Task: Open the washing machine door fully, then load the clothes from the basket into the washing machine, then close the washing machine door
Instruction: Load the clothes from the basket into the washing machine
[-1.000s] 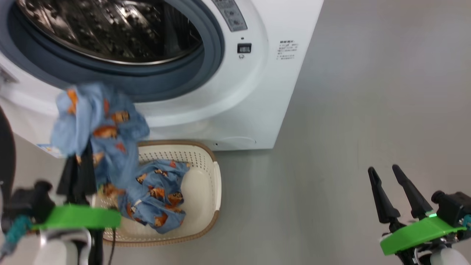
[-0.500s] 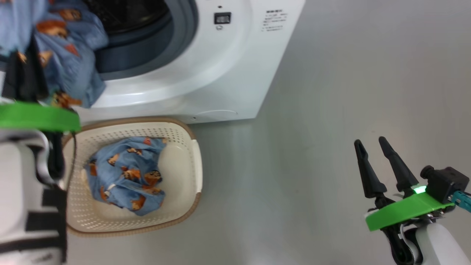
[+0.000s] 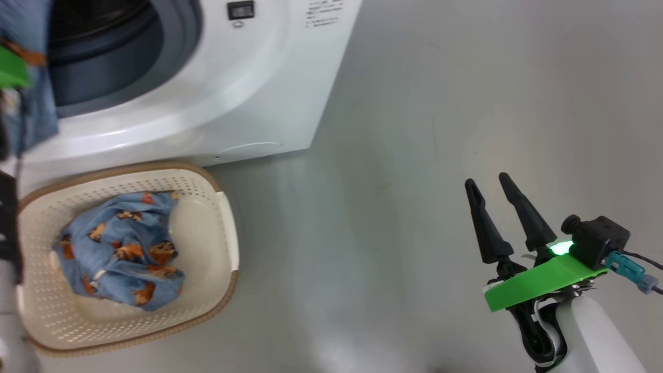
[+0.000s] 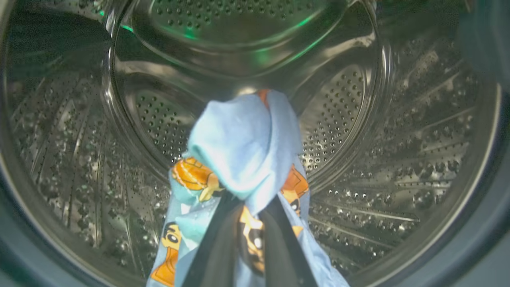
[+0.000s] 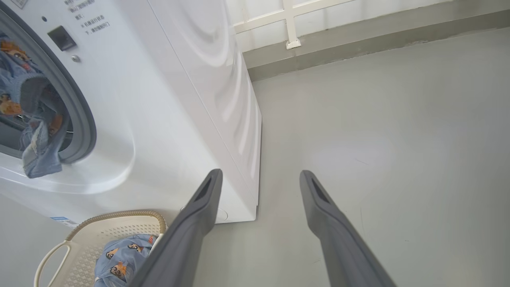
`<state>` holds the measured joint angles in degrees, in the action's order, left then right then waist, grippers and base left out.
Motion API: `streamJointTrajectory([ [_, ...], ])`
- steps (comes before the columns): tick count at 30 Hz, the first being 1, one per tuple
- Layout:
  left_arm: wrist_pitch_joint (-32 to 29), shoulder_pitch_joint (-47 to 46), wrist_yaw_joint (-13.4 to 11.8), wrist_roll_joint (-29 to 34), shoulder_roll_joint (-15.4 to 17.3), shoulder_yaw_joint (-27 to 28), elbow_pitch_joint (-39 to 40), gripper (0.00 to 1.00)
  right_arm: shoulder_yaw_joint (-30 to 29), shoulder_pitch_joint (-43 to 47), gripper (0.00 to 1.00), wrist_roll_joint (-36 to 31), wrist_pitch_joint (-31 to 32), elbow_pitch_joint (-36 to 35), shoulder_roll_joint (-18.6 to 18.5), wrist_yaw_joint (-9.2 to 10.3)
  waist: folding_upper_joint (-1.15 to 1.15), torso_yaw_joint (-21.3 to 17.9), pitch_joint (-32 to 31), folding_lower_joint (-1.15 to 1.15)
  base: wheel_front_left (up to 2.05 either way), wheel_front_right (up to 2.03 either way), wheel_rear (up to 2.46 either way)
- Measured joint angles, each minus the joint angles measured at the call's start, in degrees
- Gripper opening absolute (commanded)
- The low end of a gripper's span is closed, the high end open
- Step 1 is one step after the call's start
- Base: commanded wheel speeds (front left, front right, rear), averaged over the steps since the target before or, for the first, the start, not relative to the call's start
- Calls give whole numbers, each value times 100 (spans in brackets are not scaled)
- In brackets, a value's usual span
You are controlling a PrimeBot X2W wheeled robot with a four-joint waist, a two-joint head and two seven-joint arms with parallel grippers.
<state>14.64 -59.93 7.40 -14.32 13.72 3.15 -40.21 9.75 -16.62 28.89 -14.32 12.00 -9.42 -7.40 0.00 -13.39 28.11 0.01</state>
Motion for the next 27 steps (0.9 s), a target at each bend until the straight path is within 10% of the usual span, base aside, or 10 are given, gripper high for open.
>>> streamJointTrajectory([
  [8,5,-373,0,341,187,181,237,7,69,-47,100,9,0,1,80,0,0,-248,238,0,0,0,0],
  [10,5,-371,0,368,188,261,80,86,78,-47,100,9,0,5,83,0,0,-286,269,0,0,0,0],
  [11,5,-365,0,403,188,281,-19,100,81,-47,100,9,0,7,83,0,0,-298,278,0,0,0,0],
  [27,5,3,0,645,46,400,-346,100,94,-73,100,27,0,16,59,0,0,-166,145,0,0,0,0],
])
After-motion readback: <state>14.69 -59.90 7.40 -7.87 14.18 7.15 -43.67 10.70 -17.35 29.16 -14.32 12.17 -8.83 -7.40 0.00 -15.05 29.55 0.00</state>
